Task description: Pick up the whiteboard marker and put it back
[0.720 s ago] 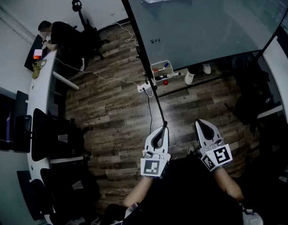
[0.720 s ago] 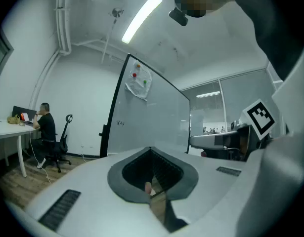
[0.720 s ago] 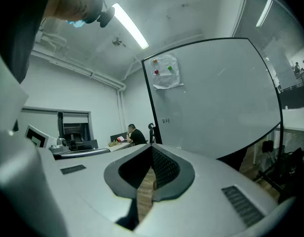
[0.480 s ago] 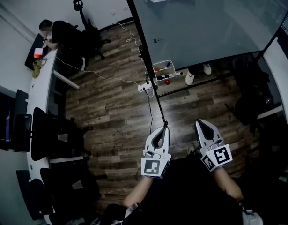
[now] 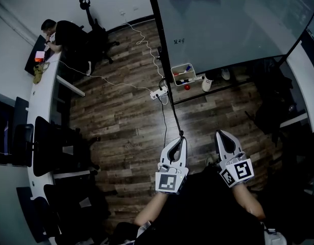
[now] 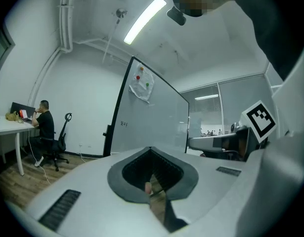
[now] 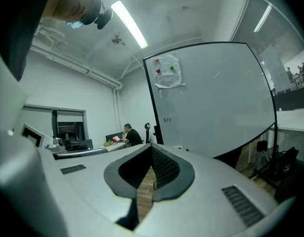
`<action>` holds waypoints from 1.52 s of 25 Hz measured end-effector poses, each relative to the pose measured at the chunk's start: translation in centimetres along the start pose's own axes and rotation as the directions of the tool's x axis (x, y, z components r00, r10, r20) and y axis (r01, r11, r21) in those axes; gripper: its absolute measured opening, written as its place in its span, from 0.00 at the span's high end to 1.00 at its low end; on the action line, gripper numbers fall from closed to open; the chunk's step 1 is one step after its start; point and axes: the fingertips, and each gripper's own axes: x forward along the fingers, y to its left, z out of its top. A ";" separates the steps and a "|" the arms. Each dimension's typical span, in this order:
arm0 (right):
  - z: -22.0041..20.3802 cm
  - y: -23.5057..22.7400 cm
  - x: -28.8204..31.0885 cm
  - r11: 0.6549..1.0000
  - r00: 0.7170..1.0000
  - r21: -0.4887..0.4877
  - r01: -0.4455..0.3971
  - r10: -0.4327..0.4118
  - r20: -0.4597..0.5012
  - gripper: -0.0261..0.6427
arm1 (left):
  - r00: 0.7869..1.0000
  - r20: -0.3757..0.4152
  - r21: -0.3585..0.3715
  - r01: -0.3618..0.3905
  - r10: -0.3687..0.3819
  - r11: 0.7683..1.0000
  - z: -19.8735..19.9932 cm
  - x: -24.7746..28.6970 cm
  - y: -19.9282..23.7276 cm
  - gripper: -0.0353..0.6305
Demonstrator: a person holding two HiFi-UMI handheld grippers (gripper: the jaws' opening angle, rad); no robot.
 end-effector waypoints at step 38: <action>1.5 -7.1 9.5 0.999 0.999 0.026 -0.038 0.038 -0.015 0.94 | 0.999 -0.027 0.065 0.046 -0.044 0.997 0.0 13.3 1.8 0.94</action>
